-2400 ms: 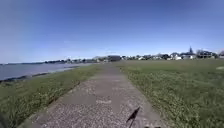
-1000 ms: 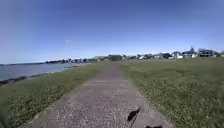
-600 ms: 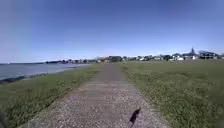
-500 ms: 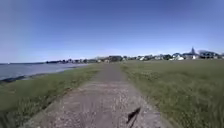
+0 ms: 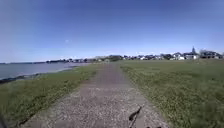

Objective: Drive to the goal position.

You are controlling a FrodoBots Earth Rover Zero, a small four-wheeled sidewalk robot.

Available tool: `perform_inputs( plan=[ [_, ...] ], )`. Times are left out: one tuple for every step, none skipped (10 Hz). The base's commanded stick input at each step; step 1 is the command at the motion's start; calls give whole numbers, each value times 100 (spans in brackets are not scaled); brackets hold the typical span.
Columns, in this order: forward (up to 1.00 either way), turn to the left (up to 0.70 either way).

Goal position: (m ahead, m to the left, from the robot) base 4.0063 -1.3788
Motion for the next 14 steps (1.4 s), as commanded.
perform_inputs(
  plan=[
    [70, 3],
    [70, 3],
    [70, 3],
    [70, 4],
    [70, 4],
    [70, 4],
    [70, 4],
    [70, 5],
    [70, 5],
    [70, 5],
    [70, 5],
    [70, 5],
    [70, 5],
    [70, 5]
  ],
)
